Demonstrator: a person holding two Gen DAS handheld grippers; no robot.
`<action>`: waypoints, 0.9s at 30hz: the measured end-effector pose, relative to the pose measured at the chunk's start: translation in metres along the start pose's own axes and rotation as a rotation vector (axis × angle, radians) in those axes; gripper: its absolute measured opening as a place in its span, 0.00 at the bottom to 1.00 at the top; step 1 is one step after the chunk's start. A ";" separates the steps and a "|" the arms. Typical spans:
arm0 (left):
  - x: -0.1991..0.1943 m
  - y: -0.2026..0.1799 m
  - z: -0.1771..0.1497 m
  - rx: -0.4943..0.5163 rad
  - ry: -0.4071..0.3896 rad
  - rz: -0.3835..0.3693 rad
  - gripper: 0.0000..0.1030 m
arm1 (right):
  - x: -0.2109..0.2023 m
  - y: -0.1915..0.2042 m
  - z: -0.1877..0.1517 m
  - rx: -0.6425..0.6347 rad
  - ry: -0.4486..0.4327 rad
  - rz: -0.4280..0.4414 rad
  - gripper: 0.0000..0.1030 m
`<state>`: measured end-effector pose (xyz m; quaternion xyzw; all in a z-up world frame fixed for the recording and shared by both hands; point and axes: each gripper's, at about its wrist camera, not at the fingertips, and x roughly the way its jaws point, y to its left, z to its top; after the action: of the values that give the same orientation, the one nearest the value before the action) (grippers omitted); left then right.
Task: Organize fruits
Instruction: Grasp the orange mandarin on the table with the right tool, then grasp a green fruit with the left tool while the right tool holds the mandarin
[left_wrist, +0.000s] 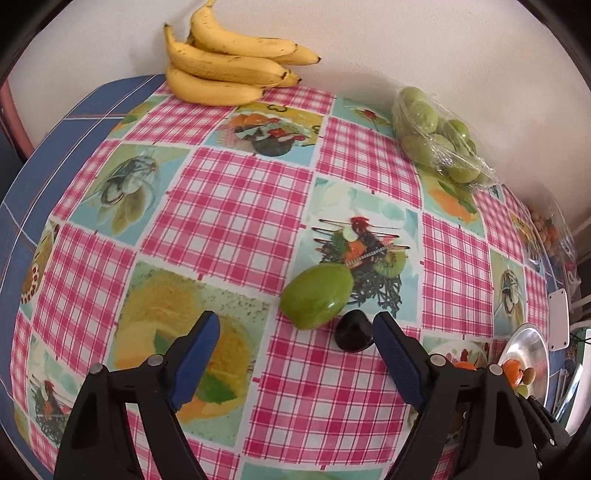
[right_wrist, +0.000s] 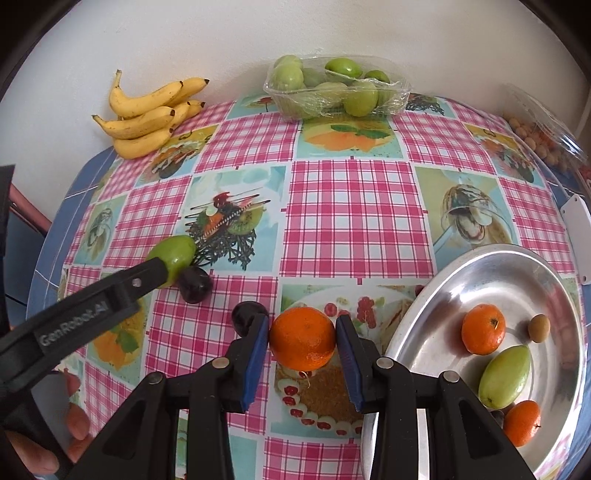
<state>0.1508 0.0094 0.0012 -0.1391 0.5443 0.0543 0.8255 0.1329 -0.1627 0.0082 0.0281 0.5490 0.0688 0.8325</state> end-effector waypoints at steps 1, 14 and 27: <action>0.001 -0.002 0.000 0.007 -0.002 -0.001 0.82 | -0.001 0.000 0.000 0.002 -0.001 -0.001 0.39; 0.016 -0.007 0.016 0.028 -0.025 0.006 0.69 | 0.000 -0.006 0.000 0.032 0.004 0.023 0.39; 0.030 -0.009 0.016 0.013 0.011 -0.030 0.50 | 0.004 -0.007 -0.001 0.039 0.016 0.022 0.39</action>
<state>0.1791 0.0038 -0.0192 -0.1422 0.5469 0.0375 0.8242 0.1345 -0.1695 0.0037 0.0497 0.5563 0.0675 0.8267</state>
